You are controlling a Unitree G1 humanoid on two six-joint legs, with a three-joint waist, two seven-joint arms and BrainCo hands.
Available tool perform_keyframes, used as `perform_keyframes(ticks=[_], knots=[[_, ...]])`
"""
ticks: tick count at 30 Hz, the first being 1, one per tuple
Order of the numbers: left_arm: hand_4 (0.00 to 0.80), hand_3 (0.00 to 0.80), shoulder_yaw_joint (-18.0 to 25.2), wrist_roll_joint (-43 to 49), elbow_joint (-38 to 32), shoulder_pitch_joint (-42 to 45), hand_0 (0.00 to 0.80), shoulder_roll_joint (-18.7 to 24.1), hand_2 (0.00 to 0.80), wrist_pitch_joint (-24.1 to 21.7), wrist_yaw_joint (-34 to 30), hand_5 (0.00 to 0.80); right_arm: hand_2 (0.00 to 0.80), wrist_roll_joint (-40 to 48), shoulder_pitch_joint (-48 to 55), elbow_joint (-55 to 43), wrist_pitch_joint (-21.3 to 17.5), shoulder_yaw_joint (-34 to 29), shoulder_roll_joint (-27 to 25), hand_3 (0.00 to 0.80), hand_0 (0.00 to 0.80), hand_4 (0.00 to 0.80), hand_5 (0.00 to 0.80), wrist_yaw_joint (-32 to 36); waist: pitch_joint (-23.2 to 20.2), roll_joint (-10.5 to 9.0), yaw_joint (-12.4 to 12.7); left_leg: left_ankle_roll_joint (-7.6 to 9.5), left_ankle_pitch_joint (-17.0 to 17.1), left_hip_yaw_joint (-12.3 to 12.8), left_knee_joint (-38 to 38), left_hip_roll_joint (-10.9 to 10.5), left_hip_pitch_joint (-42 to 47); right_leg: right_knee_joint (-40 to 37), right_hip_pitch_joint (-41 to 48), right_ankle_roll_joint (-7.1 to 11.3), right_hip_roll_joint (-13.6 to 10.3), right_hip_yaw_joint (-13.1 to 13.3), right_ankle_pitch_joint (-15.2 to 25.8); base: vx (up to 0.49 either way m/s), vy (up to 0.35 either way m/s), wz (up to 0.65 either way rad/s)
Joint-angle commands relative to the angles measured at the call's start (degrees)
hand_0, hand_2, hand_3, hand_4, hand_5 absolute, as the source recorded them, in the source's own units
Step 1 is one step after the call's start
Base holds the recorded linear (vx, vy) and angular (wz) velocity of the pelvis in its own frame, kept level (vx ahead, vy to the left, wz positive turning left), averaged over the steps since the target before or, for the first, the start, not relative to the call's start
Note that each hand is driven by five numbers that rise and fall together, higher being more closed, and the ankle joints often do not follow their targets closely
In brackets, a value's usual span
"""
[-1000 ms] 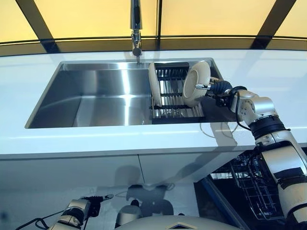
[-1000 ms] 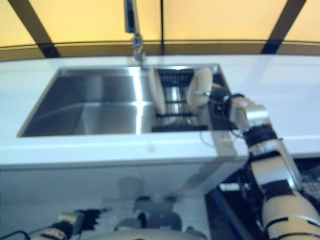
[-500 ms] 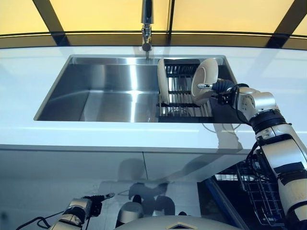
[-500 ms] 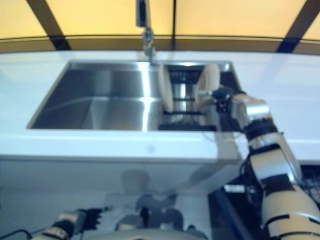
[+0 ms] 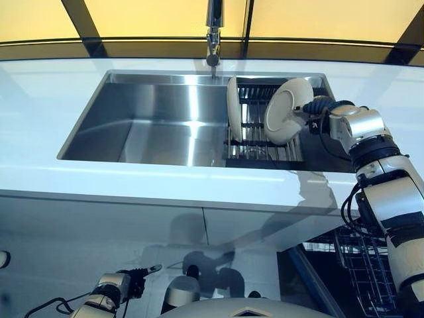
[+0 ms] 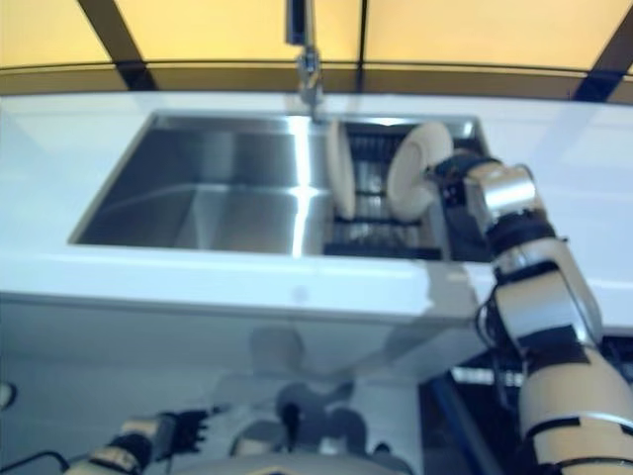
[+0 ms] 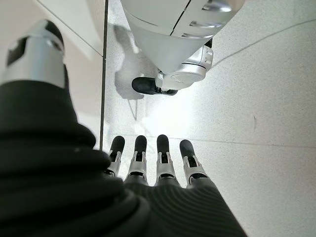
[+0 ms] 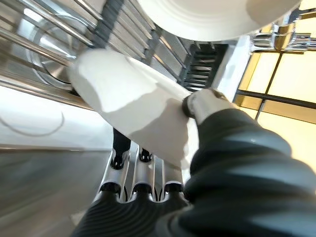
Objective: Take plates into dishwasher
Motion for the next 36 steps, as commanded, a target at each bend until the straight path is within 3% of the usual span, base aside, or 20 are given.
perform_keyframes(ticks=[1, 14, 36], knots=[[0.0, 0.0, -4.99, 1.62, 2.87, -3.95, 0.0, 1.17, 0.0, -0.17, -0.74, 0.0, 0.8, -0.87, -7.66, 1.07, -3.2, 5.06, -3.47, 0.8, 0.8, 0.8, 0.8, -2.02, -1.87, -2.11, 0.68, -1.0, 0.31, 1.27, 0.25, 0.95, -1.65, 3.2, 0.13, 2.41, -4.32, 0.24, -0.11, 0.0, 0.0, 0.0], [0.0, 0.0, -3.75, 2.55, 1.9, -3.64, 0.0, 2.82, 0.0, -0.86, -1.74, 0.0, 0.8, 3.75, -5.71, -10.09, -8.78, 4.96, -7.87, 0.8, 0.8, 0.8, 0.8, -5.29, -3.1, -3.7, -2.52, -0.6, -0.74, 4.19, 0.08, 1.17, 0.38, 2.56, -0.24, 2.84, -3.73, 2.81, 0.71, -0.046, -0.009, -0.05], [0.0, 0.0, -0.54, 5.79, 2.06, 0.18, 0.0, 3.65, 0.0, -7.45, -1.81, 0.0, 0.8, -4.51, 3.19, -24.46, -13.34, -0.64, -28.98, 0.8, 0.8, 0.8, 0.8, 4.44, -4.75, -7.23, -11.46, 1.21, -3.29, 10.98, -0.06, 1.44, 2.97, 2.44, -5.27, 4.46, -2.56, 11.38, 3.6, -0.075, -0.002, -0.21]])
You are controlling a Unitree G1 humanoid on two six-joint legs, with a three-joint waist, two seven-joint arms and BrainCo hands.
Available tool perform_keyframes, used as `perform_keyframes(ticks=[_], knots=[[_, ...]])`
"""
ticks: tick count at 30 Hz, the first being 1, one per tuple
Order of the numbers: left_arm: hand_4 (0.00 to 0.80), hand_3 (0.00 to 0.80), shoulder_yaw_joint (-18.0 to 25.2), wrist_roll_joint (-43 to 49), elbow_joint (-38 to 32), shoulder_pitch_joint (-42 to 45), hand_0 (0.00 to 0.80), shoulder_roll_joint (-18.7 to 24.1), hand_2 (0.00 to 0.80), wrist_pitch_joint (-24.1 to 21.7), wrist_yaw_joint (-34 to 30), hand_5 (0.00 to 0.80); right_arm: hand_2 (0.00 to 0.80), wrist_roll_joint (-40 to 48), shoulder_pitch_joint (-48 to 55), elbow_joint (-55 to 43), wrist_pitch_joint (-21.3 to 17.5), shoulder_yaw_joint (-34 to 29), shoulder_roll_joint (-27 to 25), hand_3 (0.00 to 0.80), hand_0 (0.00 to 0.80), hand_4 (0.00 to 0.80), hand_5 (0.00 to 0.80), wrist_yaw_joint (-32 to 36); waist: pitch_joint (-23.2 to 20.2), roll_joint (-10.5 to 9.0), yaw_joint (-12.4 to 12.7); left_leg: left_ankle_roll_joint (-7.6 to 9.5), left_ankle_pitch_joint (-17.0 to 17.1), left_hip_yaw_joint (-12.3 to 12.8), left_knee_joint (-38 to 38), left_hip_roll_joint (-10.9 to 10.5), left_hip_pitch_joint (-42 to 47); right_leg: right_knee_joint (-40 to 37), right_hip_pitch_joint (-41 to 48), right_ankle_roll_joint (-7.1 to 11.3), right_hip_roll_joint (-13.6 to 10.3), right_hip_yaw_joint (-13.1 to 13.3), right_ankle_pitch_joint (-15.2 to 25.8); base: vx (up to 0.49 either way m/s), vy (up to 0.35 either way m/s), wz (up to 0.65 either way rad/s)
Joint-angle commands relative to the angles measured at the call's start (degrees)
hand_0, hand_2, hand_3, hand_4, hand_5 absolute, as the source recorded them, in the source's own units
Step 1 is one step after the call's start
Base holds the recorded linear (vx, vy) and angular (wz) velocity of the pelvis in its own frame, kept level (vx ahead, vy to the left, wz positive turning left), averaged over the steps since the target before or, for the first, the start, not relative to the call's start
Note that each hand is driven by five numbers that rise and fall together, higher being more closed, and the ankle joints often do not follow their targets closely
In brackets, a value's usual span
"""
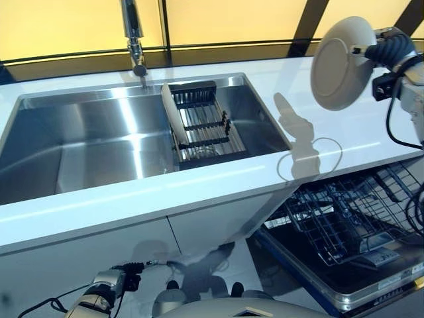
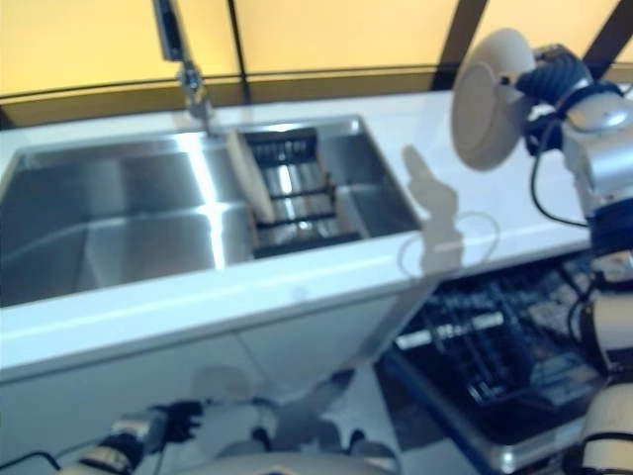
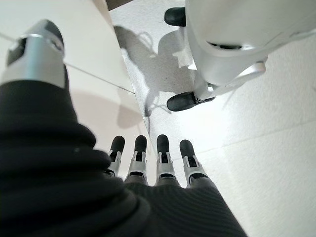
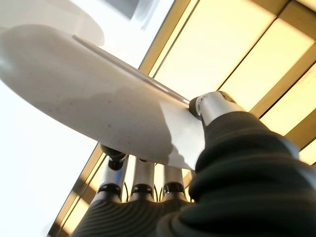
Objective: Take plates into dishwasher
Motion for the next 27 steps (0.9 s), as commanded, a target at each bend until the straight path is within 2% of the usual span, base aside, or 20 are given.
perform_keyframes(ticks=[1, 8, 11, 20, 27], knots=[[0.0, 0.0, -0.61, 3.16, 3.61, -0.95, 0.0, 1.54, 0.0, -2.03, 0.05, 0.0, 0.8, -3.08, -0.1, -2.52, -5.13, -0.85, -5.86, 0.8, 0.8, 0.8, 0.8, 1.83, -2.31, -1.51, -0.17, 1.41, -2.68, 0.33, 0.15, -0.08, 0.92, 2.45, -1.3, 5.05, -3.66, 0.93, 1.17, -0.062, -0.006, -0.27], [0.0, 0.0, 0.83, 4.23, 4.31, 0.51, 0.0, 1.29, 0.0, -5.14, -0.15, 0.0, 0.8, -5.55, 10.67, -4.85, -7.91, -8.16, -11.05, 0.8, 0.8, 0.8, 0.8, 5.09, -2.33, -1.9, -3.29, 2.03, -3.35, 2.0, 0.21, 0.3, 1.35, 3.14, -2.91, 5.34, -2.92, 3.56, 1.49, -0.044, -0.019, -0.2], [0.0, 0.0, 1.36, 4.58, 4.34, 0.8, 0.0, 1.07, 0.0, -6.0, -0.09, 0.0, 0.8, -6.05, 16.5, -6.64, -9.06, -12.36, -11.7, 0.8, 0.8, 0.8, 0.8, 6.1, -2.16, -1.92, -4.42, 2.18, -3.52, 2.72, 0.27, 0.51, 1.53, 3.51, -3.44, 5.47, -2.79, 4.3, 1.56, -0.024, -0.029, -0.15], [0.0, 0.0, 3.11, 4.52, 4.88, 1.55, 0.0, 0.54, 0.0, -7.63, 0.18, 0.0, 0.8, -9.35, 34.38, -11.1, -10.78, -23.13, -7.79, 0.8, 0.8, 0.8, 0.8, 9.36, -1.78, -1.59, -7.04, 2.54, -3.89, 4.09, 0.19, 0.81, 1.73, 4.35, -4.62, 5.32, -2.13, 5.88, 1.24, -0.009, -0.013, -0.14], [0.0, 0.0, 4.03, 5.23, 4.7, 1.84, 0.0, -0.12, 0.0, -8.11, 0.07, 0.0, 0.8, -12.56, 42.45, -13.6, -12.35, -26.03, -2.32, 0.8, 0.8, 0.8, 0.8, 11.01, -1.14, -1.39, -7.7, 2.55, -4.03, 4.53, 0.23, 1.02, 1.73, 4.25, -4.73, 5.05, -1.78, 6.04, 1.02, 0.001, -0.011, -0.06]])
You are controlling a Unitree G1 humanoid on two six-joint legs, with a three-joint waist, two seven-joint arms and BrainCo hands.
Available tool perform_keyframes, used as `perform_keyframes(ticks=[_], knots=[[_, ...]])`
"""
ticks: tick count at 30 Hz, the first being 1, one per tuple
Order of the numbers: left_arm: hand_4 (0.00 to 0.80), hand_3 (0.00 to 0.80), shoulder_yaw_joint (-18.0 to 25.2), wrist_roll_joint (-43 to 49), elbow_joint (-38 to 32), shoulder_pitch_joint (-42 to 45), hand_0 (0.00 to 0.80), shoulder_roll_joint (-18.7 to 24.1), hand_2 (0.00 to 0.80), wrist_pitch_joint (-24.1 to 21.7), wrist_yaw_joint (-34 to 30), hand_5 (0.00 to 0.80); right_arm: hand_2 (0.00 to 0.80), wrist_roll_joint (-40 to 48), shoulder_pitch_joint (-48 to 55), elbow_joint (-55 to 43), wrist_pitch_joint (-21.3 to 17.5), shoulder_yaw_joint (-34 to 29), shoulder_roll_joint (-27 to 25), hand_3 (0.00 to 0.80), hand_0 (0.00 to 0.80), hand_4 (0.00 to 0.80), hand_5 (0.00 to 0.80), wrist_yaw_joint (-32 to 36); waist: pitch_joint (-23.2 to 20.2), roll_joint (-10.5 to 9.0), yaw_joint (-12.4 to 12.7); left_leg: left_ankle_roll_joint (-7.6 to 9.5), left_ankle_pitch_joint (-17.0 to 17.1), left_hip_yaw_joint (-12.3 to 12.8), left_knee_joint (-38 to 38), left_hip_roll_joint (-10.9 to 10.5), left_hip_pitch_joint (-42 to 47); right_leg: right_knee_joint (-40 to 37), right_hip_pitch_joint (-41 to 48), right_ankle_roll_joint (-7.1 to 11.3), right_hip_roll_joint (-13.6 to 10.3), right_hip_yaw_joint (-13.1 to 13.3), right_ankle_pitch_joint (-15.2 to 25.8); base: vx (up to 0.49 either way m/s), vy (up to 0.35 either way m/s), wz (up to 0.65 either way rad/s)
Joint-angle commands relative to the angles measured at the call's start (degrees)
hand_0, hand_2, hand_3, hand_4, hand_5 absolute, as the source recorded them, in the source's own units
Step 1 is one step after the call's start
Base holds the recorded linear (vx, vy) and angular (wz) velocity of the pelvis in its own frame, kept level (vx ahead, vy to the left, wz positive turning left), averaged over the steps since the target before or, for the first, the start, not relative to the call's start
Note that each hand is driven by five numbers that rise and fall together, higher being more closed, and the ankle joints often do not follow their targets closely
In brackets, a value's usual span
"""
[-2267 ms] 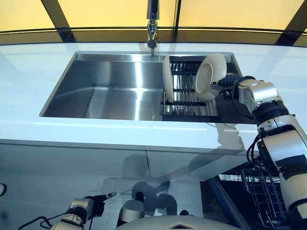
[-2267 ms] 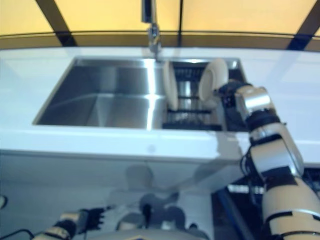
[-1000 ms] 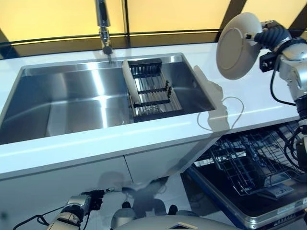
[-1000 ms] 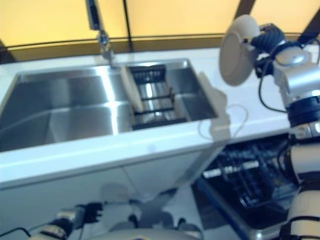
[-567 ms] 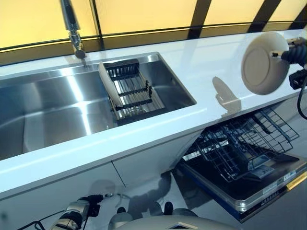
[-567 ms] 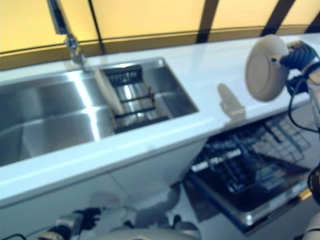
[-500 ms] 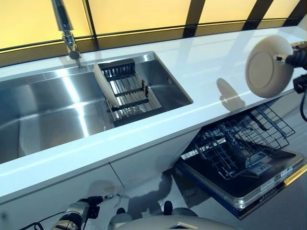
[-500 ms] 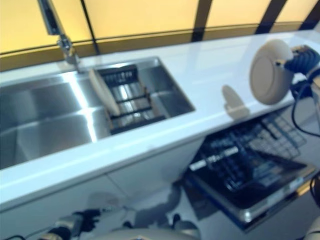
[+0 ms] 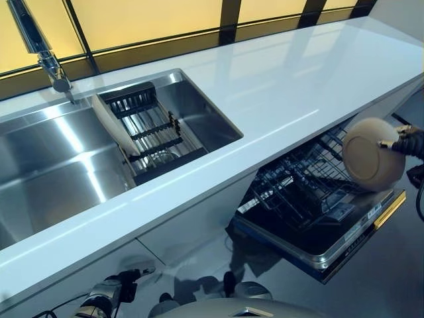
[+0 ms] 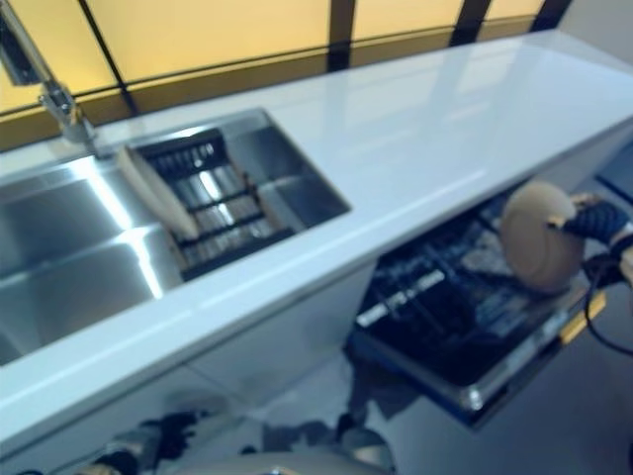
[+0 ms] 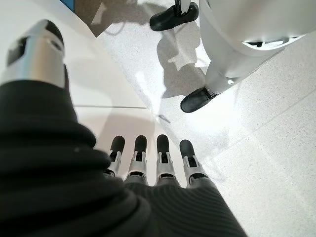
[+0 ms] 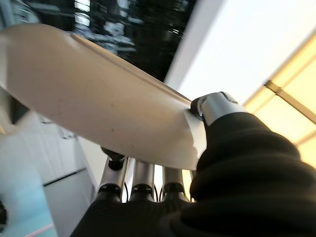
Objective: Take plates into dishwasher
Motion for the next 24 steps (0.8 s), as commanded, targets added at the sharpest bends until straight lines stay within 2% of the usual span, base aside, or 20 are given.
perform_keyframes(ticks=[1, 6, 13, 16, 19, 24], knots=[[0.0, 0.0, 1.94, 3.27, 2.56, -1.67, 0.0, 0.19, 0.0, -1.64, 0.05, 0.0, 0.8, -2.87, -1.14, -3.51, -4.44, -3.68, 2.2, 0.8, 0.8, 0.8, 0.8, 0.0, -0.13, -0.5, 1.43, 2.72, -2.41, -2.08, 0.49, 0.38, 0.98, 4.48, -1.45, 4.83, -2.86, -0.77, 0.09, 0.0, 0.0, 0.0], [0.0, 0.0, 2.0, 3.82, 2.29, -1.84, 0.0, -0.05, 0.0, -1.94, 0.13, 0.0, 0.8, -6.44, 0.92, -4.42, -6.16, -2.59, 4.66, 0.8, 0.8, 0.8, 0.8, 0.54, 0.33, -0.4, 1.55, 2.65, -2.37, -2.23, 0.65, 0.44, 0.94, 4.6, -1.43, 4.62, -2.81, -1.07, -0.07, 0.0, 0.0, 0.0], [0.0, 0.0, 1.87, 4.93, 1.56, -1.64, 0.0, -0.52, 0.0, -1.63, 0.11, 0.0, 0.8, -11.87, 1.21, -3.54, -9.67, -0.38, 7.22, 0.8, 0.8, 0.8, 0.8, -2.56, 0.49, -0.15, 2.45, 2.55, -2.39, -2.88, 0.73, 0.3, 0.82, 4.58, -1.13, 4.54, -2.85, -1.7, -0.39, 0.002, -0.004, 0.0], [0.0, 0.0, 1.65, 5.55, 1.21, -1.47, 0.0, -0.68, 0.0, -1.45, -0.16, 0.0, 0.8, -14.94, 0.59, -2.3, -9.98, 1.48, 8.51, 0.8, 0.8, 0.8, 0.8, -4.75, 0.58, 0.1, 3.14, 2.45, -2.36, -3.28, 0.79, 0.29, 0.89, 4.54, -0.76, 4.46, -3.02, -2.29, -0.53, 0.0, 0.0, 0.0], [0.0, 0.0, 1.36, 5.53, 1.05, -1.34, 0.0, -0.82, 0.0, -1.44, -0.02, 0.0, 0.8, -16.72, -0.47, -1.05, -8.37, 3.37, 9.63, 0.8, 0.8, 0.8, 0.8, -5.45, 0.62, 0.32, 3.69, 2.31, -2.34, -3.62, 0.76, 0.29, 0.85, 4.35, -0.49, 4.43, -3.11, -2.75, -0.65, 0.011, -0.02, 0.01], [0.0, 0.0, 0.96, 5.88, 0.66, -1.65, 0.0, -0.84, 0.0, -0.79, 0.05, 0.0, 0.8, -16.37, -2.66, 1.65, -7.07, 6.21, 11.39, 0.8, 0.8, 0.8, 0.8, -6.21, 0.82, 0.7, 4.67, 2.06, -2.14, -4.17, 0.69, 0.43, 0.56, 4.21, -0.13, 4.3, -3.31, -3.7, -0.85, 0.007, -0.037, 0.08]])
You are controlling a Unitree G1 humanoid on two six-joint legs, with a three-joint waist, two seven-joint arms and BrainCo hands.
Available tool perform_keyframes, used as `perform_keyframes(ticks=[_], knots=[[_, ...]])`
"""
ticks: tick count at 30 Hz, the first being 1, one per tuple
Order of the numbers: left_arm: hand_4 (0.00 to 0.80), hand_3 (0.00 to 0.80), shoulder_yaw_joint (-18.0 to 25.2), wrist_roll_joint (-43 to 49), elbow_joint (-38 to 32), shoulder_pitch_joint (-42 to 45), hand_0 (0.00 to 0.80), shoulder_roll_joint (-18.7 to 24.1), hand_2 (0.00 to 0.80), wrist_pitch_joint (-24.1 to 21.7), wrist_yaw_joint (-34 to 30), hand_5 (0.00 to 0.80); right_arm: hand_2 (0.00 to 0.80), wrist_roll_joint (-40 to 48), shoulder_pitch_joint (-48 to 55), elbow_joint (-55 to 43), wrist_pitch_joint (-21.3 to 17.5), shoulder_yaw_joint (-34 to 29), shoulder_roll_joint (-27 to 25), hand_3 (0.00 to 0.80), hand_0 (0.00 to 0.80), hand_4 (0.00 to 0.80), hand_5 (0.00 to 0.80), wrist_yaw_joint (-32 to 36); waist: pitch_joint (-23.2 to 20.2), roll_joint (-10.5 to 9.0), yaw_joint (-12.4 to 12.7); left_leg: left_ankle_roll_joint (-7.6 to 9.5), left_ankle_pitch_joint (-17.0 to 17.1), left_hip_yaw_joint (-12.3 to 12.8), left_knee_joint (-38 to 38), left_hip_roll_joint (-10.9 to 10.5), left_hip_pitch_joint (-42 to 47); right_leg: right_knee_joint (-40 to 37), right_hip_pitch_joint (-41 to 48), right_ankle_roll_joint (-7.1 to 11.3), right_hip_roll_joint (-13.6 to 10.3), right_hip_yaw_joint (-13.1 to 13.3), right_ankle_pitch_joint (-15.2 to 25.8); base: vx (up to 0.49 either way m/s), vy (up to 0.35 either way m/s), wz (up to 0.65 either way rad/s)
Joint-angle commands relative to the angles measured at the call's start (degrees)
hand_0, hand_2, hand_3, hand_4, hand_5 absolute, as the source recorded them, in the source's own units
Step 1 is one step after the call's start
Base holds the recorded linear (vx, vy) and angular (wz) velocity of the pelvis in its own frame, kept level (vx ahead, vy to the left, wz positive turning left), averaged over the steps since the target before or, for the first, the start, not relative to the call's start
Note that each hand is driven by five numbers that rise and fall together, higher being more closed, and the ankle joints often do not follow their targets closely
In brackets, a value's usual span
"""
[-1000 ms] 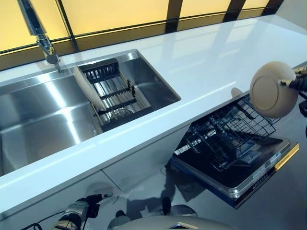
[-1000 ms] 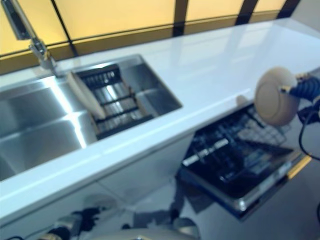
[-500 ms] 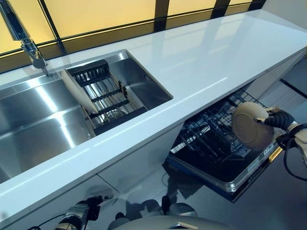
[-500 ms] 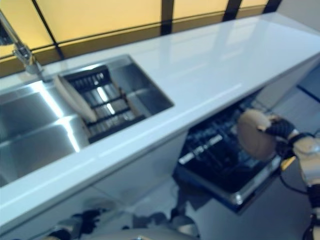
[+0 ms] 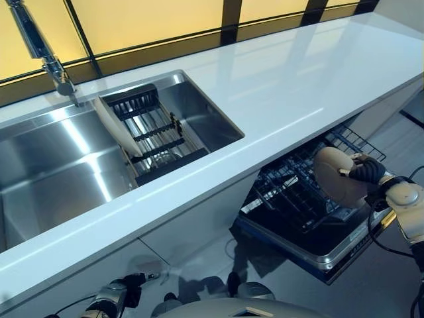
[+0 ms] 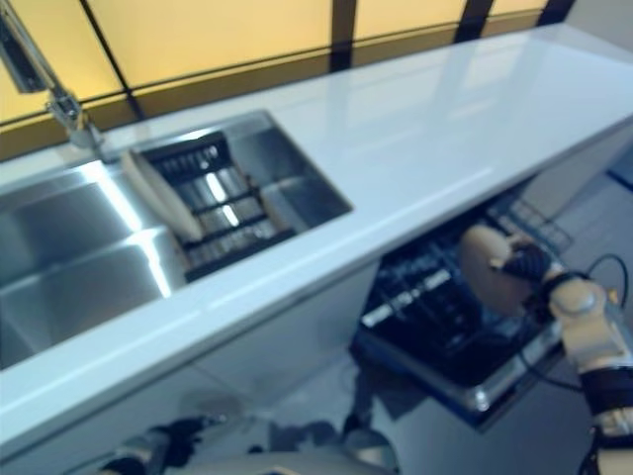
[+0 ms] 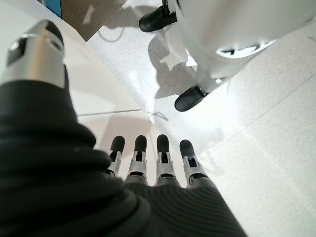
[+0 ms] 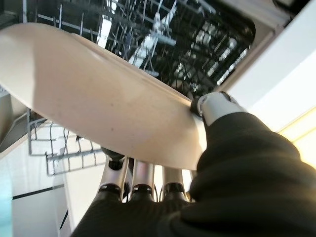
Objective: Take plates into dishwasher
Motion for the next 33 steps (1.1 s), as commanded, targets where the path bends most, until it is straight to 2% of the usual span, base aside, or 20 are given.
perform_keyframes(ticks=[1, 13, 20, 33], knots=[[0.0, 0.0, 0.84, 1.54, 0.73, -2.49, 0.0, 1.28, 0.0, 0.08, 0.12, 0.0, 0.8, -0.39, -7.24, 3.57, -0.05, 1.53, 1.83, 0.8, 0.8, 0.8, 0.8, -2.93, 0.69, -1.22, 2.9, 1.99, -2.08, -3.33, 0.7, 0.36, 0.72, 4.32, -0.32, 4.38, -3.08, -2.9, -0.79, 0.002, -0.035, 0.15], [0.0, 0.0, 0.03, 2.61, -0.96, -2.83, 0.0, 1.17, 0.0, 1.18, -0.56, 0.0, 0.8, 0.97, -9.82, 9.33, 1.41, 5.56, 6.39, 0.8, 0.8, 0.8, 0.8, -4.68, 0.85, 0.1, 4.36, 1.57, -1.95, -4.18, 0.56, 0.25, 0.81, 3.69, 0.46, 4.42, -3.85, -4.39, -0.65, 0.007, -0.021, 0.08], [0.0, 0.0, -0.68, 1.9, -1.46, -3.73, 0.0, 1.14, 0.0, 1.68, -1.18, 0.0, 0.8, -1.4, -11.81, 12.82, 1.85, 8.11, 7.57, 0.8, 0.8, 0.8, 0.8, -4.55, 0.86, 0.59, 4.8, 1.34, -1.87, -4.33, 0.52, 0.34, 0.82, 3.55, 0.56, 4.5, -4.04, -4.73, -0.57, 0.002, -0.008, 0.01], [0.0, 0.0, -1.41, 1.17, -1.43, -5.02, 0.0, 0.62, 0.0, 2.73, -0.96, 0.0, 0.8, -0.46, -14.48, 22.29, 3.2, 10.77, 10.02, 0.8, 0.8, 0.8, 0.8, -3.1, 1.33, 1.65, 5.62, 0.97, -1.52, -4.69, 0.41, 0.53, 0.59, 3.31, 0.68, 4.42, -4.43, -5.45, -0.45, 0.0, -0.001, 0.01]])
